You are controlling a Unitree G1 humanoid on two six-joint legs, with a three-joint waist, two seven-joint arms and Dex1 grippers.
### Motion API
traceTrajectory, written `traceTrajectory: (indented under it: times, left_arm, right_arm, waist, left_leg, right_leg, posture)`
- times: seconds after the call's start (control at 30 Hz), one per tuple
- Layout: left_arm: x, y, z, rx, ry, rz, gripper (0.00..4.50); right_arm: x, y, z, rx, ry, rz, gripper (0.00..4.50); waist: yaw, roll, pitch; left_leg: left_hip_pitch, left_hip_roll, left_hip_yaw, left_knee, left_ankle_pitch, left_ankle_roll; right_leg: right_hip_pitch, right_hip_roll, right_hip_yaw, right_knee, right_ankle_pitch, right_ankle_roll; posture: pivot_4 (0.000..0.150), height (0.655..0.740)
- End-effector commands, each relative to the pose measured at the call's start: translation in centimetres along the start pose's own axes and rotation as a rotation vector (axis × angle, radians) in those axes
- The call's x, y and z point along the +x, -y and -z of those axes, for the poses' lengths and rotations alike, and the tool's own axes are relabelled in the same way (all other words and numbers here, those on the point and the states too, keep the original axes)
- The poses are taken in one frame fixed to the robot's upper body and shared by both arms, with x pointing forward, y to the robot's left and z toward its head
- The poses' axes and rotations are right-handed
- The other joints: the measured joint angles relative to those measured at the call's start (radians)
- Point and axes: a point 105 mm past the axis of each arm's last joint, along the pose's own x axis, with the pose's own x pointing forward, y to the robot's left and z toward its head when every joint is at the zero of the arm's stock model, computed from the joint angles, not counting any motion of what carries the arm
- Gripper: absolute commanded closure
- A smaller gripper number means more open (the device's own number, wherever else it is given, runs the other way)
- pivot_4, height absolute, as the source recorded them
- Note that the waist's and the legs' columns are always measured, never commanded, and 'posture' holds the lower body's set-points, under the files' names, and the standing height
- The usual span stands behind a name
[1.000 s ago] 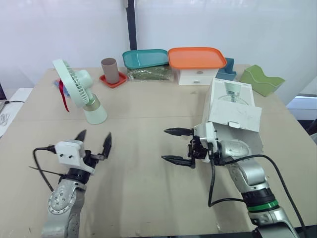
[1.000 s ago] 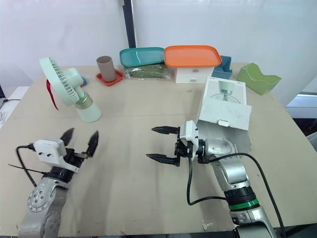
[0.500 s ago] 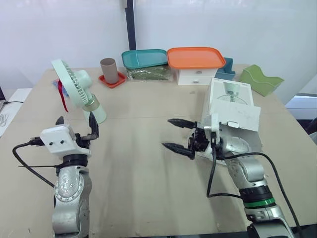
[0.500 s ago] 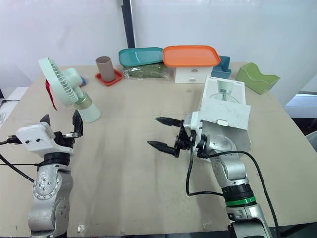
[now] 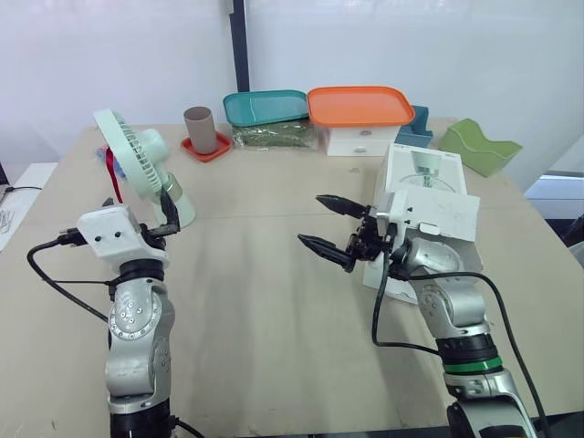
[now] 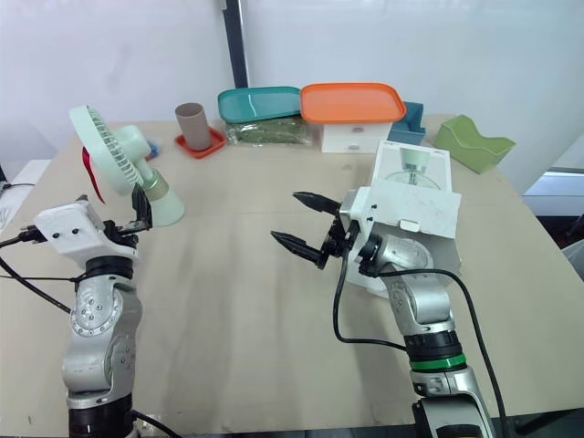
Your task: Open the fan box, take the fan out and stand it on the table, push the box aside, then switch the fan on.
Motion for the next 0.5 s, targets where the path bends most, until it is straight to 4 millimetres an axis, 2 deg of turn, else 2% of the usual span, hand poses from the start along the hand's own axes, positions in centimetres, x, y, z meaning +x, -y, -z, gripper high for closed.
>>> traceTrajectory:
  times: [0.03,0.33,0.43,0.5]
  left_arm:
    - [0.5,0.2,-0.6,0.008,0.026,-0.004,0.0]
    - [1.8,-0.2,-0.4,0.032,0.01,-0.04,0.0]
    - [2.1,1.1,-0.1,0.034,-0.001,0.017,0.0]
    - [2.4,1.1,-0.1,0.037,-0.002,0.0,0.0]
  right_arm:
    - [0.2,0.0,-1.1,-0.034,0.035,0.008,0.06]
    - [0.3,-0.1,-0.8,-0.051,0.018,0.001,0.06]
    - [0.4,-0.1,-0.8,-0.049,0.02,0.008,0.06]
    - [0.4,-0.1,-0.7,-0.049,0.018,0.006,0.06]
  waist:
    - [0.0,0.0,0.0]
    - [0.0,0.0,0.0]
    - [0.0,0.0,0.0]
    - [0.0,0.0,0.0]
  left_leg:
    - [0.0,0.0,0.0,0.0,0.0,0.0]
    - [0.0,0.0,0.0,0.0,0.0,0.0]
    - [0.0,0.0,0.0,0.0,0.0,0.0]
    - [0.0,0.0,0.0,0.0,0.0,-0.001]
  right_leg:
    - [0.0,0.0,0.0,0.0,0.0,0.0]
    - [0.0,0.0,0.0,0.0,0.0,0.0]
    - [0.0,0.0,0.0,0.0,0.0,0.0]
    - [0.0,0.0,0.0,0.0,0.0,0.0]
  posture:
    - [0.15,0.74]
    - [0.15,0.74]
    - [0.15,0.74]
    - [0.15,0.74]
